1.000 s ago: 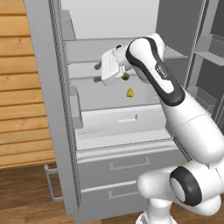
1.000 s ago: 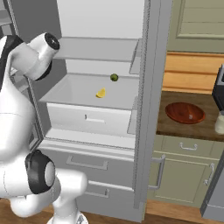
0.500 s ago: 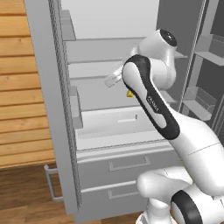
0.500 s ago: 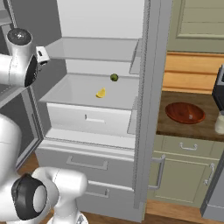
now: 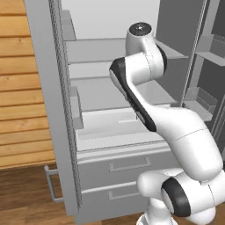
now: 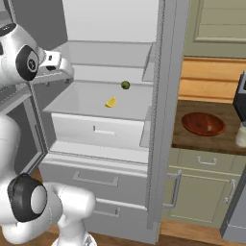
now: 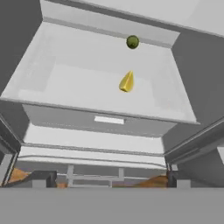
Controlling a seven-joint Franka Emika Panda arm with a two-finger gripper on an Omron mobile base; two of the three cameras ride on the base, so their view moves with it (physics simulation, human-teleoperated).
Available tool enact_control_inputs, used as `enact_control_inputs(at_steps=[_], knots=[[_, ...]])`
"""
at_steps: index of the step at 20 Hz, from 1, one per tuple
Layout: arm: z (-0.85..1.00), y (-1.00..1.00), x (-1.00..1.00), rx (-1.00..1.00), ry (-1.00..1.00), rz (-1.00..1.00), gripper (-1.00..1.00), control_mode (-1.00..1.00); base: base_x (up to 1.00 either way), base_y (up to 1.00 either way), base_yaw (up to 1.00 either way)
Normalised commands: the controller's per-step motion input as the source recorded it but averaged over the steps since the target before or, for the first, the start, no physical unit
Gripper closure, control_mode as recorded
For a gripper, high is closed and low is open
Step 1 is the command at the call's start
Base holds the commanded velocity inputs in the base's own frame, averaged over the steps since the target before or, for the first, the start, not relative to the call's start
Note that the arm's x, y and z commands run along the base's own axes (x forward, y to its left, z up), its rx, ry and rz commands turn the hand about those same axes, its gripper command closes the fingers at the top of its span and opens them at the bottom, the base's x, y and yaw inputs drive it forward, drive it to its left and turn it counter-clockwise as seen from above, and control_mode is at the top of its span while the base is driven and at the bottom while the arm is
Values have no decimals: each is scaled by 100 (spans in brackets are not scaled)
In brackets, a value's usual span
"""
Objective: Grab a lemon wedge from the fridge and one ice cube from the ice bowl, and put them in the glass of lemonade.
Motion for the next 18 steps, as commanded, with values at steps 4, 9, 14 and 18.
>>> enact_control_inputs(at_steps=[4, 9, 14, 18], knots=[[-52, -99, 35, 0, 23, -34, -100, -100, 0, 0, 0], [-36, -29, 12, 6, 4, -9, -100, -100, 0, 0, 0], [-1, -38, -77, 5, -8, -7, -100, -100, 0, 0, 0], [-7, -20, -81, 6, -4, -7, -100, -100, 0, 0, 0]])
